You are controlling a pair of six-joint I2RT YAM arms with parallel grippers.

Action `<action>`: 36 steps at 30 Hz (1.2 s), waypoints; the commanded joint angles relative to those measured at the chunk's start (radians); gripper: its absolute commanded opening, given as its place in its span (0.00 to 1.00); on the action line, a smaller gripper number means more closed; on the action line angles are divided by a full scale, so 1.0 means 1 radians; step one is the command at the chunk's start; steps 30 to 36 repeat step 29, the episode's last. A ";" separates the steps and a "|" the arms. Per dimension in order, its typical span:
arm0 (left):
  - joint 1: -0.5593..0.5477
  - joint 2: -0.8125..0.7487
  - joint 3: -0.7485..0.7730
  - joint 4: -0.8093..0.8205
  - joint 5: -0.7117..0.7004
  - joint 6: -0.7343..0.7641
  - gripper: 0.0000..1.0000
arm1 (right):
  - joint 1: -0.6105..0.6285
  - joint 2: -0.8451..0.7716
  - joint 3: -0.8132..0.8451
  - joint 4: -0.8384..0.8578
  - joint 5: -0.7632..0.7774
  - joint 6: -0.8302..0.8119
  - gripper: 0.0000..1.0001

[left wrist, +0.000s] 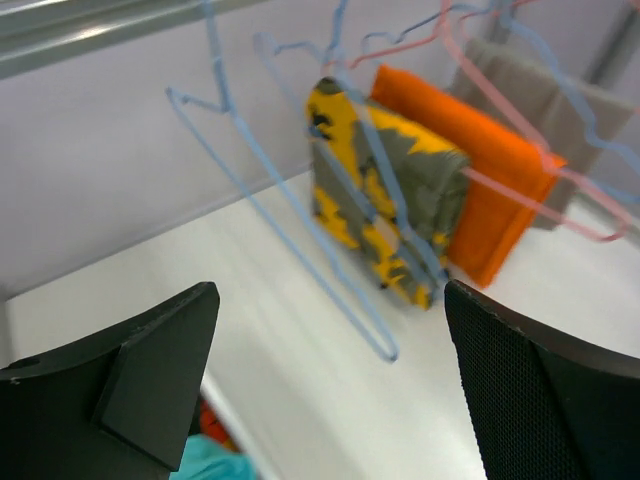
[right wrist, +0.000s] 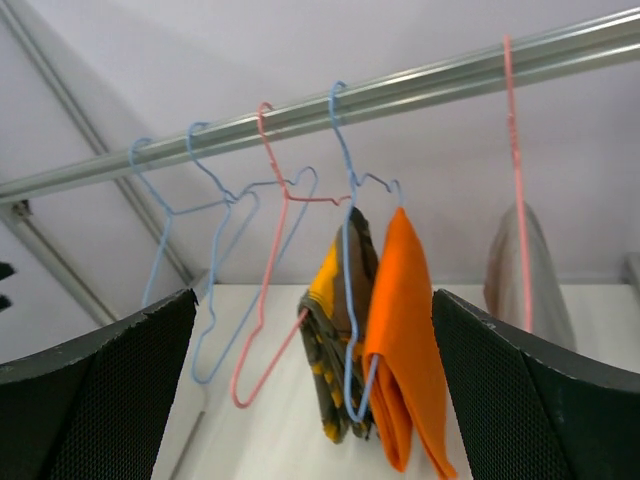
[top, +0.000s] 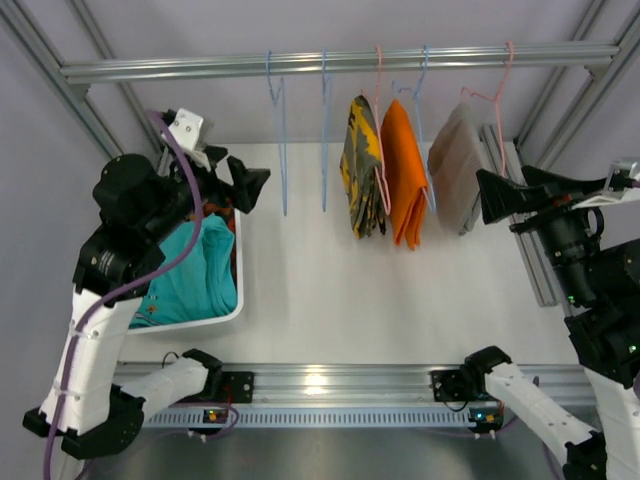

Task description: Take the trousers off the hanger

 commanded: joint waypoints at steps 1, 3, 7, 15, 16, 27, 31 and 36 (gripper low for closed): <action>0.080 -0.106 -0.108 -0.048 -0.104 0.192 0.99 | -0.056 -0.049 -0.046 -0.053 0.018 -0.090 0.99; 0.154 -0.148 -0.167 -0.038 -0.162 0.213 0.99 | -0.084 -0.076 -0.072 -0.061 0.012 -0.128 0.99; 0.334 -0.272 -0.296 -0.045 -0.268 0.233 0.99 | -0.136 -0.164 -0.162 -0.064 -0.005 -0.208 0.99; 0.402 -0.406 -0.495 -0.033 -0.532 0.243 0.99 | -0.213 -0.280 -0.328 -0.070 -0.054 -0.228 0.99; 0.406 -0.421 -0.498 -0.031 -0.537 0.246 0.99 | -0.223 -0.295 -0.358 -0.068 -0.059 -0.225 1.00; 0.426 -0.424 -0.465 -0.036 -0.549 0.181 0.99 | -0.247 -0.310 -0.382 -0.062 -0.070 -0.209 0.99; 0.425 -0.441 -0.463 -0.030 -0.532 0.181 0.99 | -0.247 -0.320 -0.385 -0.055 -0.065 -0.203 0.99; 0.425 -0.441 -0.463 -0.030 -0.532 0.181 0.99 | -0.247 -0.320 -0.385 -0.055 -0.065 -0.203 0.99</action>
